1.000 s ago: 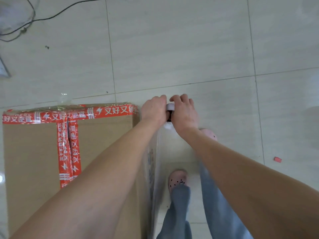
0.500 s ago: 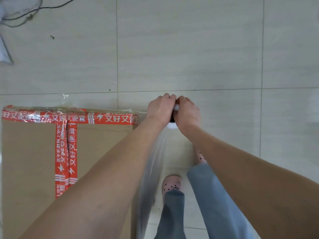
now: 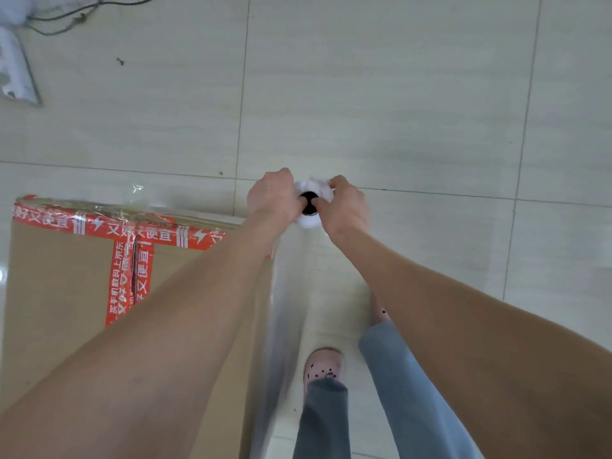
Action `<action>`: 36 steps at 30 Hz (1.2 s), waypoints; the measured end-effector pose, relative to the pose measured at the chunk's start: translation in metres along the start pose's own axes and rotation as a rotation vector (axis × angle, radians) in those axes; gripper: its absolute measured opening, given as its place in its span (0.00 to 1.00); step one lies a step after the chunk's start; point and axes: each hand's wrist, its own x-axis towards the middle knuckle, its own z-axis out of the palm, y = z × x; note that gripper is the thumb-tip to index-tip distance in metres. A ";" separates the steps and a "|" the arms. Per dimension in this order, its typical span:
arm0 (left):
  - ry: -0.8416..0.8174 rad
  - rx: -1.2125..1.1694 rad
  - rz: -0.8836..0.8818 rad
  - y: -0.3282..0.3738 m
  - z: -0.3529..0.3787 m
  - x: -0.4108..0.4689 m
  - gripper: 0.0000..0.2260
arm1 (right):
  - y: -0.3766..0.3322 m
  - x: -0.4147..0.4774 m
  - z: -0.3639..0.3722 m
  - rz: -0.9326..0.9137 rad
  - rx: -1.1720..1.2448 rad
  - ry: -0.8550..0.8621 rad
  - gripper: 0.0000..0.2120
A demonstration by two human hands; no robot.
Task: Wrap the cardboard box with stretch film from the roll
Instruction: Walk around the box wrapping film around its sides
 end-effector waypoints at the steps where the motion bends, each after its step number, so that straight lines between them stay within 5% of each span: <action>1: 0.001 0.013 -0.015 -0.003 -0.003 0.002 0.09 | -0.003 0.001 0.002 -0.018 0.009 0.006 0.14; 6: 0.035 0.165 0.304 0.001 -0.010 0.002 0.16 | -0.013 -0.001 0.010 -0.003 0.030 -0.042 0.13; 10: 0.039 0.258 0.414 0.003 -0.015 0.005 0.11 | -0.023 0.003 0.009 0.034 0.002 -0.110 0.09; 25: 0.021 0.160 0.374 -0.012 -0.016 0.024 0.09 | -0.040 0.014 0.012 -0.017 -0.228 -0.116 0.08; 29: -0.024 0.053 0.168 -0.038 -0.027 0.037 0.07 | -0.064 0.026 0.016 -0.233 -0.322 -0.148 0.15; 36: -0.020 -0.067 -0.068 -0.081 -0.036 0.053 0.10 | -0.092 0.034 0.044 -0.073 -0.253 -0.174 0.18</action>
